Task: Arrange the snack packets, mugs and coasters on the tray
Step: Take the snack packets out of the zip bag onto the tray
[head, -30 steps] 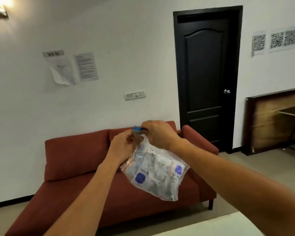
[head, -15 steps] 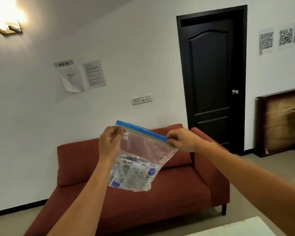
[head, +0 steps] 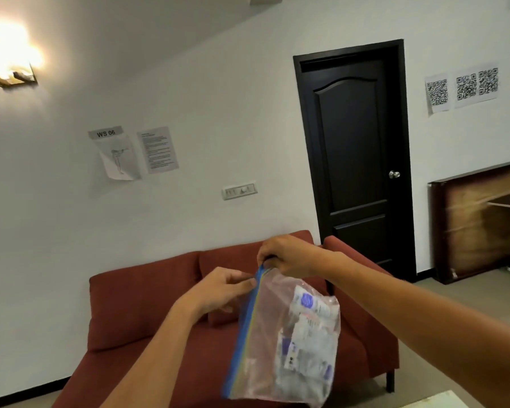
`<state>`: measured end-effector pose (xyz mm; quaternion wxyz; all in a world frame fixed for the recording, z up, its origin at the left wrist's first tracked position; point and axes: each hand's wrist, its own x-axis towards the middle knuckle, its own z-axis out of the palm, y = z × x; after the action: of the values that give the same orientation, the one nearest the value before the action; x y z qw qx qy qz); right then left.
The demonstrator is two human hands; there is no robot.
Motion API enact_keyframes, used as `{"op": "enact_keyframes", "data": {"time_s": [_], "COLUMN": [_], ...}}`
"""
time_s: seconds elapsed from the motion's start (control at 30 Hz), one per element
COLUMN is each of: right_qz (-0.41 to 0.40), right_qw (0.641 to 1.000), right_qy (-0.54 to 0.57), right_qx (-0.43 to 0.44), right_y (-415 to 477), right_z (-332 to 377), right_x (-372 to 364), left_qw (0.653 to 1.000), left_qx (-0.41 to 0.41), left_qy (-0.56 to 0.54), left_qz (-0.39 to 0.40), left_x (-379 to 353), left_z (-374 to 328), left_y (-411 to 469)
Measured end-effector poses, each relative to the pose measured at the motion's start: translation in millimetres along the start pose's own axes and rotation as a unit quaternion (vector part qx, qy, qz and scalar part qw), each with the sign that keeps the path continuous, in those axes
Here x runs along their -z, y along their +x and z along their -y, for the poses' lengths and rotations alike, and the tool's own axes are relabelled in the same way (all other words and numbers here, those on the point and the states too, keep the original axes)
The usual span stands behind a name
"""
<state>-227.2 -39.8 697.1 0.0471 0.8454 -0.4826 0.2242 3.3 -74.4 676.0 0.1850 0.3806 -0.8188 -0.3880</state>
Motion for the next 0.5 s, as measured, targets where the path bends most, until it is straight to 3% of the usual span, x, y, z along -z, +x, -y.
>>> {"op": "enact_keyframes", "data": {"time_s": [0.17, 0.3, 0.4, 0.5], "right_qz": [-0.008, -0.134, -0.194, -0.137], "right_qw": [1.000, 0.985, 0.934, 0.856], "right_qy": [-0.011, 0.006, 0.123, 0.316], "right_qx": [-0.010, -0.105, -0.274, -0.385], "right_y": [-3.0, -13.5, -18.5, -16.1], "right_z": [-2.0, -6.3, 2.2, 9.3], "right_x": [-2.5, -24.6, -52.1, -68.7], "left_qw": [0.995, 0.983, 0.966, 0.961], "left_qx": [-0.028, -0.016, 0.014, 0.038], "left_qy": [0.035, 0.014, 0.008, 0.002], "left_qz": [-0.088, -0.183, -0.258, -0.275], "left_x": [-36.1, -52.8, -65.6, -71.1], "left_z": [-6.4, -3.3, 0.3, 0.3], "left_y": [15.2, 27.6, 37.6, 44.5]}}
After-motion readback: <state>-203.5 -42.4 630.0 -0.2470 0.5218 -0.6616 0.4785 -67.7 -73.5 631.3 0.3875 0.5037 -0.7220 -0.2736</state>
